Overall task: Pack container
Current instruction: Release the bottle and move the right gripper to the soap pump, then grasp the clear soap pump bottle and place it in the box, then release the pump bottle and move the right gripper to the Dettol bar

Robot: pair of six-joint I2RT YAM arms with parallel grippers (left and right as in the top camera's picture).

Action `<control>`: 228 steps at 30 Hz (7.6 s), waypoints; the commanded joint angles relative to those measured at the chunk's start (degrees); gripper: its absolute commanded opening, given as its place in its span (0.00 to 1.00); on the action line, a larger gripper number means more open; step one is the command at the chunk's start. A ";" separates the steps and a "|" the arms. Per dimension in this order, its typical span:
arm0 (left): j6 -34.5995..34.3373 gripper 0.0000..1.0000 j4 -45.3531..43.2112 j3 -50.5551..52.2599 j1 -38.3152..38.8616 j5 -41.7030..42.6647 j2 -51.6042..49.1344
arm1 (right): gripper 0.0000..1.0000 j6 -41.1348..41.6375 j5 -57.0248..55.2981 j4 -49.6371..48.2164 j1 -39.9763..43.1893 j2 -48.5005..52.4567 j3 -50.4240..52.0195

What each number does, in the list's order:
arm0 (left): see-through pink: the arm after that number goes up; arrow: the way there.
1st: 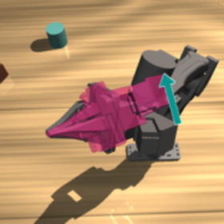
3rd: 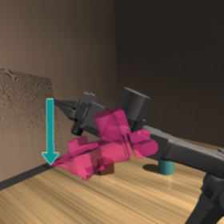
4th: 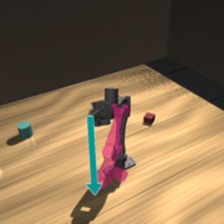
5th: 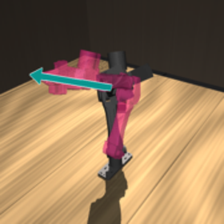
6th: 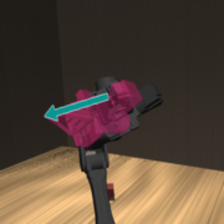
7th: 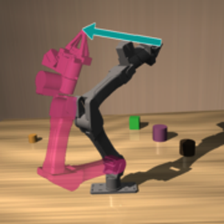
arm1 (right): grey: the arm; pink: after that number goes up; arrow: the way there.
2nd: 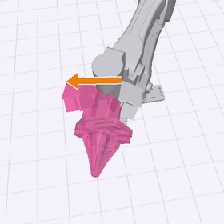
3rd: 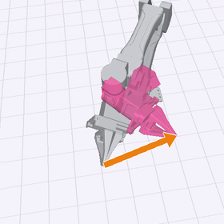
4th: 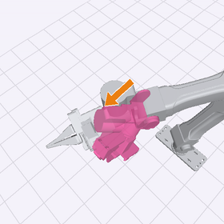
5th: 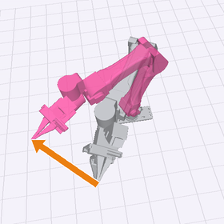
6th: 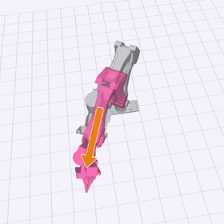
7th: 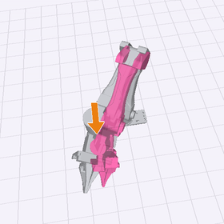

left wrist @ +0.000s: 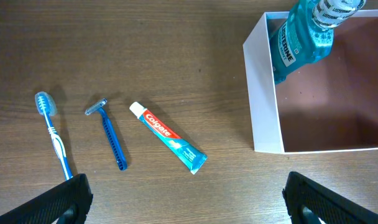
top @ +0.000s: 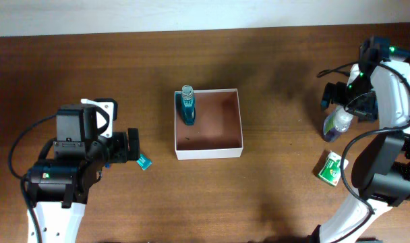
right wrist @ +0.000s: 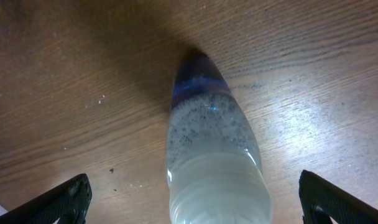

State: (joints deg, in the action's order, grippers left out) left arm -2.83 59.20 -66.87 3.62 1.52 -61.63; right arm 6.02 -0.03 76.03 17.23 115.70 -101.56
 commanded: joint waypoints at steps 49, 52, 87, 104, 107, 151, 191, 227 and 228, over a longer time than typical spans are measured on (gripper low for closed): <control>-0.55 0.99 0.04 -0.68 -0.04 -0.26 0.02 | 0.22 -0.20 1.62 1.11 0.46 -1.53 0.07; -0.55 0.99 0.04 -0.68 -0.02 -0.26 0.02 | 0.15 -0.22 2.89 2.78 0.42 -2.32 -1.73; -0.55 0.99 0.04 -0.68 -0.02 -0.22 0.02 | 0.04 12.48 -0.85 -4.28 -44.57 -16.35 -9.53; -0.55 0.99 0.04 -0.68 -0.02 -0.24 0.02 | 0.04 12.31 -0.72 -14.99 -44.59 -0.81 -9.44; -0.55 0.99 0.07 -0.68 -0.02 -0.22 0.02 | 0.04 12.33 -0.72 -15.02 -44.61 0.83 -9.40; -0.55 0.99 0.07 -0.68 -0.02 -0.26 0.02 | 0.99 26.95 -7.28 16.72 -15.87 -21.68 -7.87; -0.55 0.99 0.07 -0.68 -0.02 -0.22 0.02 | 1.00 10.25 4.28 -23.39 11.23 -16.52 45.22; -0.55 0.99 0.11 -0.68 -0.02 -0.22 0.02 | 0.19 10.54 4.46 -23.10 11.23 -14.08 45.44; -0.55 0.99 0.11 -0.68 -0.02 -0.22 0.02 | 0.17 10.54 4.57 -22.62 11.23 -14.08 44.94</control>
State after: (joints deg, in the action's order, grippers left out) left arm -2.83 59.27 -66.94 3.62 1.52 -61.63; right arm 16.29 4.40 52.62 28.67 100.95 -56.25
